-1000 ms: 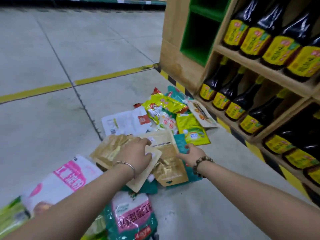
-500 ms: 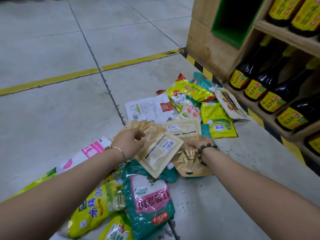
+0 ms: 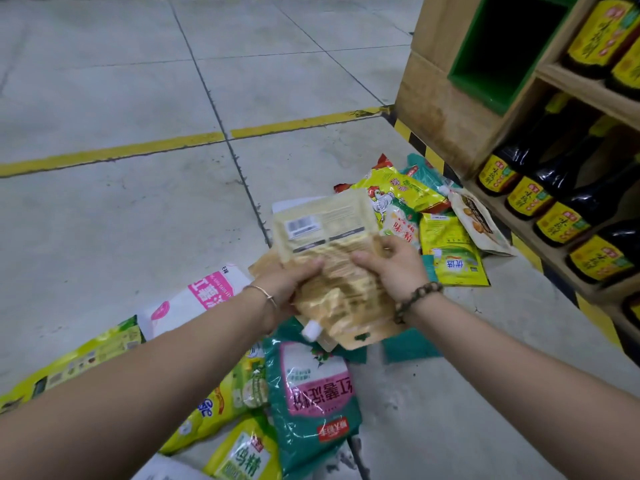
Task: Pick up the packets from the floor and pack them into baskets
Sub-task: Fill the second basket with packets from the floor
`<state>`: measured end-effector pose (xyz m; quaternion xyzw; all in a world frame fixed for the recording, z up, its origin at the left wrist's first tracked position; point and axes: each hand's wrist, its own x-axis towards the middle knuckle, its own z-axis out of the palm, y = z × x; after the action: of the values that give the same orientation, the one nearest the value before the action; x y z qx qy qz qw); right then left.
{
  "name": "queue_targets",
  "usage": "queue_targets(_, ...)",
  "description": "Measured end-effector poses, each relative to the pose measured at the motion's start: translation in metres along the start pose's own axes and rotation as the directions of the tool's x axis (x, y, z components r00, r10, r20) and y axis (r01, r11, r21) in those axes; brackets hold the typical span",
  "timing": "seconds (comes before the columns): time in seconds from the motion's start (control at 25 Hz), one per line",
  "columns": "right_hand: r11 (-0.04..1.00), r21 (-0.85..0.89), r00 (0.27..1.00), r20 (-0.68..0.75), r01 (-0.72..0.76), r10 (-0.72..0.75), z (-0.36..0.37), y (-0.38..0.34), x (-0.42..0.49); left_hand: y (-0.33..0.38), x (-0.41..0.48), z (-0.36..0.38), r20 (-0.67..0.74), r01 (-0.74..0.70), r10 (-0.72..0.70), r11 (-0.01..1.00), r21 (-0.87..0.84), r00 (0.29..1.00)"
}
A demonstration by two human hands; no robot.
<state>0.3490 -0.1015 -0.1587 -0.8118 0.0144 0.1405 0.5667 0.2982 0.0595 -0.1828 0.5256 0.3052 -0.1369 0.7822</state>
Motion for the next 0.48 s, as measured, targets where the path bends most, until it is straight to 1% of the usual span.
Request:
queue_targets(0.04,1.0,0.024,0.999,0.042,0.01,-0.011,0.011,0.004,0.001,-0.001,-0.003,0.004,-0.058,-0.039,0.035,0.997,-0.064,0.998)
queue_targets(0.08,1.0,0.027,0.998,0.058,0.014,-0.016,0.02,0.007,0.006,-0.001,-0.005,0.004,-0.134,-0.085,0.076,0.994,-0.067,0.988)
queue_targets(0.12,1.0,0.003,0.999,0.049,0.016,-0.016,0.025,0.011,0.015,0.001,-0.005,0.002,-0.21,-0.121,0.114,0.992,-0.019,0.971)
queue_targets(0.2,0.991,-0.13,1.0,0.017,0.008,-0.006,0.03,0.018,0.037,0.005,-0.003,-0.01,-0.317,-0.15,0.167,0.986,0.078,0.934)
queue_targets(0.24,0.967,-0.255,1.0,0.013,-0.003,0.007,0.032,0.022,0.048,0.005,-0.001,-0.02,-0.353,-0.148,0.176,0.983,0.104,0.919)
queue_targets(0.28,0.914,-0.405,0.999,0.035,-0.001,0.017,0.035,0.027,0.056,0.004,0.002,-0.031,-0.387,-0.134,0.173,0.983,0.124,0.906)
queue_targets(0.36,0.74,-0.672,0.993,0.109,0.038,0.048,0.047,0.036,0.065,0.0,0.006,-0.048,-0.45,-0.095,0.149,0.986,0.139,0.881)
queue_targets(0.44,0.58,-0.812,0.989,0.13,0.065,0.071,0.062,0.044,0.068,-0.004,0.011,-0.062,-0.503,-0.069,0.132,0.988,0.141,0.855)
queue_targets(0.48,0.549,-0.835,0.988,0.117,0.043,0.101,0.066,0.046,0.072,-0.007,0.016,-0.067,-0.52,-0.058,0.126,0.988,0.144,0.845)
